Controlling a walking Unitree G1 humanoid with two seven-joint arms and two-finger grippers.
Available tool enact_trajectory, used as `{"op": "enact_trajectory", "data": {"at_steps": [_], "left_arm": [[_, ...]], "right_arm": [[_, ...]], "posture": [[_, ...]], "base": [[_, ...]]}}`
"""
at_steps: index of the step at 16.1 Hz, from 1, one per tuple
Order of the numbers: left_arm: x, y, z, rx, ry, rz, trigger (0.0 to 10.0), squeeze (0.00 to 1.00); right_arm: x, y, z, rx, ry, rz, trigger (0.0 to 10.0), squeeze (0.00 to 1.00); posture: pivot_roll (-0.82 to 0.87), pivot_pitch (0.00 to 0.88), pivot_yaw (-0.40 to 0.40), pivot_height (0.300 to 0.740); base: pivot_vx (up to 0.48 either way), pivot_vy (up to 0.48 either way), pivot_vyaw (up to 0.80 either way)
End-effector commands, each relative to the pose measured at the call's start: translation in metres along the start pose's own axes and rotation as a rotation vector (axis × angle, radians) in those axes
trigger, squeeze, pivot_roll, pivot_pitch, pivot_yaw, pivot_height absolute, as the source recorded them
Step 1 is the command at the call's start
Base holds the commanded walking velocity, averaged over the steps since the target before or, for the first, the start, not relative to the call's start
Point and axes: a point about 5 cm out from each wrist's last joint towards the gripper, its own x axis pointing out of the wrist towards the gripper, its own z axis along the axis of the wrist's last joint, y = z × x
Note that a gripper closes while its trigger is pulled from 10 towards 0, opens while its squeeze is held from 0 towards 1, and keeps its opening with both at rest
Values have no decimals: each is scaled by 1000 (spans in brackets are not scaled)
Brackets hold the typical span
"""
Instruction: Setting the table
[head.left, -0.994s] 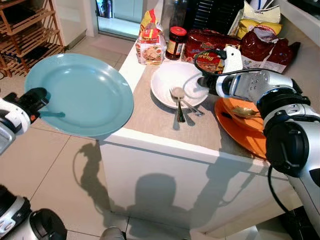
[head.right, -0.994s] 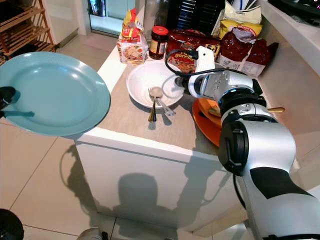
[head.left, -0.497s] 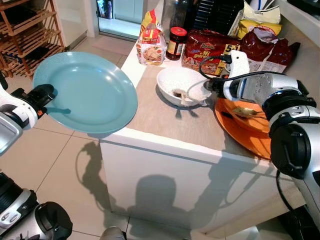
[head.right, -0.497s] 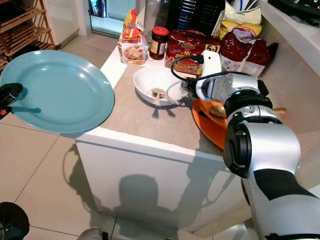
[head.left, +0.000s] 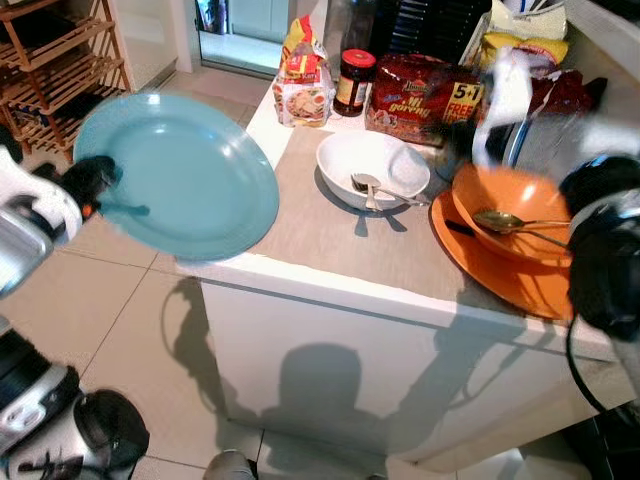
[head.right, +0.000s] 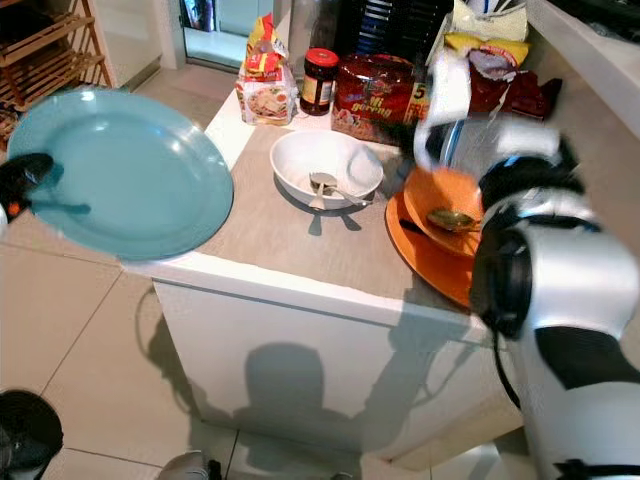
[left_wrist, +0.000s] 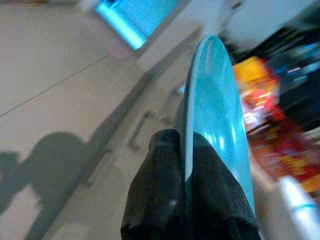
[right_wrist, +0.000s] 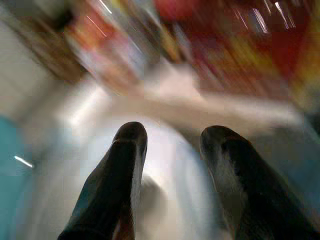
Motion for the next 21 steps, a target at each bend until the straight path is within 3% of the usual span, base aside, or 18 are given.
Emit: {"op": "enact_trajectory", "data": {"at_steps": [1,4,6,7,9,10,11,13,14,19,21], "left_arm": [[1,-18,10,-7,-48,-123,0,118],[2,-28,13,-69,-78,-219,0,114],[1,-37,14,-106,-92,-297,0,110],[-2,-47,15,-111,-128,-366,0,106],[-13,-82,10,-51,-249,-529,0,0],[-20,-107,-4,54,-235,-616,0,0],[-24,-122,-18,133,-227,-647,0,0],[-25,-121,-30,158,-278,-598,0,0],[-25,-117,-42,158,-257,-545,10000,0],[-29,-118,-65,273,-254,-520,10000,0],[-28,-108,-69,300,-253,-470,10000,0]], "right_arm": [[-8,12,33,-39,-174,84,10000,0],[-15,26,42,-123,-315,208,10000,0],[-23,35,30,-181,-385,237,10000,0],[-33,41,21,-209,-479,231,10000,0],[-60,50,2,-252,-640,195,10000,0],[-73,59,-11,-310,-694,149,10000,0],[-85,72,-28,-341,-713,124,10000,0],[-107,87,-54,-338,-733,65,10000,0],[-120,84,-71,-265,-739,-24,10000,0],[-132,78,-102,-285,-670,-96,10000,0],[-132,72,-108,-262,-647,-142,10000,0]], "posture": [[109,0,-87,740],[111,0,-85,740],[108,0,-86,740],[108,0,-86,740],[110,0,-108,740],[107,0,-109,740],[100,0,-104,740],[77,0,-75,740],[70,0,-63,740],[59,1,-51,740],[63,7,-65,740]], "base": [[0,0,0],[0,0,0],[0,0,0],[0,0,0],[0,0,0],[0,0,0],[0,0,0],[0,0,0],[0,0,0],[-128,0,0],[-367,0,0]]}}
